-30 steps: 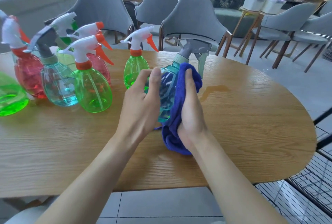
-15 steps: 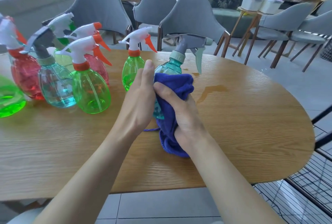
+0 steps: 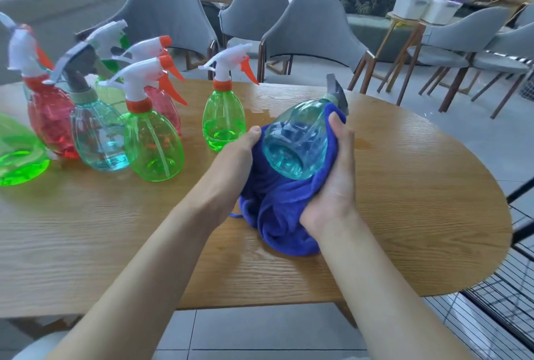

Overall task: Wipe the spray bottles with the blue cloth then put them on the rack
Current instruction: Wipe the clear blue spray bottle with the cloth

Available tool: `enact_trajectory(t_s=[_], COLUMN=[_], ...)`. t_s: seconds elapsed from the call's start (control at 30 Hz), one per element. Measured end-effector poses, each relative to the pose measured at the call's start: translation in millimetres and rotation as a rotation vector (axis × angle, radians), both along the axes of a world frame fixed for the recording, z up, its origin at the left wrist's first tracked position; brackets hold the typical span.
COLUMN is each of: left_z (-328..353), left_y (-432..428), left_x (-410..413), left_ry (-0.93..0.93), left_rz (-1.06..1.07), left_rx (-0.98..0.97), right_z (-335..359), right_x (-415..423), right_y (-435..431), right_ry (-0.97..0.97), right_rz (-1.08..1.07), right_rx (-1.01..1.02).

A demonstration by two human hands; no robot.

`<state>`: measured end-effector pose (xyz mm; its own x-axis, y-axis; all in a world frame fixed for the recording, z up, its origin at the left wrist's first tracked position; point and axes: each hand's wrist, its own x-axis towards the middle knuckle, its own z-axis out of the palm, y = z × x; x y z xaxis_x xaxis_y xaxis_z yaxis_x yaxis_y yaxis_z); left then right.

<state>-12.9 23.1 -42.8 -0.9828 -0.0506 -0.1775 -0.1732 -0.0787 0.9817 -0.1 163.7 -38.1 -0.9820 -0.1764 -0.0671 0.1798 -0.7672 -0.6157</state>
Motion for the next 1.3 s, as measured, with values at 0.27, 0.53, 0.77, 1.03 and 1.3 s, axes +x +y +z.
enact_trajectory(t_s=[0.27,0.53,0.77,1.03,1.3], left_z=[6,3,-1,16,22], left_y=[-16,-15,-16,10,24], left_x=[5,7,8,33,37], left_ry=[0.383,0.388,0.565,0.541,0.410], left_rz=[0.091,0.181,0.075,0.042,0.155], left_rx=[-0.692,-0.725,-0.621,-0.517,-0.284], right_z=[-5,-3,1,2,4], right_x=[-7,-4,-10,-3,8], right_y=[1,0,-3,-5,-23], right_ry=[0.045,0.084,0.083,0.162,0.251], right_rz=[0.149,0.142,-0.004,-0.266,-0.102], right_rx=[0.111,0.179,0.328,0.544,0.492])
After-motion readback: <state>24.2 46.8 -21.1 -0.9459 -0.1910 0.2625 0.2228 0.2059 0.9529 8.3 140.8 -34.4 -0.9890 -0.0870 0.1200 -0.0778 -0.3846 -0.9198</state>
